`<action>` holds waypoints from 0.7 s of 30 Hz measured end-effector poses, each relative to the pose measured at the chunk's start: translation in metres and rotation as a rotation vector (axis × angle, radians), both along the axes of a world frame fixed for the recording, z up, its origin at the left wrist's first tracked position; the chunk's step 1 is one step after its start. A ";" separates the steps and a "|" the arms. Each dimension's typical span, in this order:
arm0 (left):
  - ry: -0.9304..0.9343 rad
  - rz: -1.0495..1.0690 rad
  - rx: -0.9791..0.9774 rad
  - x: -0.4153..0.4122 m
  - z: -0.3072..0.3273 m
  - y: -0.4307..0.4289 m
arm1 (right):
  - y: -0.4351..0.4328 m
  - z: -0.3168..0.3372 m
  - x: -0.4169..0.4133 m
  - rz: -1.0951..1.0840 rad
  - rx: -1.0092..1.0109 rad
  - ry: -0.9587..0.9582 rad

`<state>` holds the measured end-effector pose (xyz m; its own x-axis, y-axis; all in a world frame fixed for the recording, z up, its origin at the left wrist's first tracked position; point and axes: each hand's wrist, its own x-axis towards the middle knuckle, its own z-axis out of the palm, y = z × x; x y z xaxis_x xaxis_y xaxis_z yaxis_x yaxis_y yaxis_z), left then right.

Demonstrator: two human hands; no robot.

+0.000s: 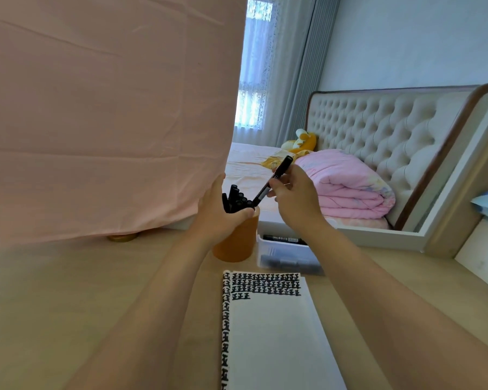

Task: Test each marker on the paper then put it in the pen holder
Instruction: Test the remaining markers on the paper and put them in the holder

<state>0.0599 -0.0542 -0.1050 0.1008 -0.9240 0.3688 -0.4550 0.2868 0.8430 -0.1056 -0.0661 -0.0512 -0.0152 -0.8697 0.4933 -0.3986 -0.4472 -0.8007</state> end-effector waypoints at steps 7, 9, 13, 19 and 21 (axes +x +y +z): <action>0.056 -0.041 -0.063 0.002 -0.014 -0.017 | -0.029 -0.019 0.014 0.113 0.149 0.287; 0.048 -0.056 -0.091 0.003 -0.012 -0.017 | -0.032 -0.021 0.016 0.114 0.132 0.338; 0.039 -0.065 -0.139 0.006 -0.011 -0.015 | -0.039 -0.017 0.010 0.156 0.179 0.424; 0.018 -0.099 -0.164 0.004 -0.011 -0.015 | -0.045 -0.007 0.006 0.225 0.228 0.618; -0.028 -0.122 -0.162 0.003 -0.011 -0.016 | -0.043 -0.005 0.008 0.280 0.226 0.756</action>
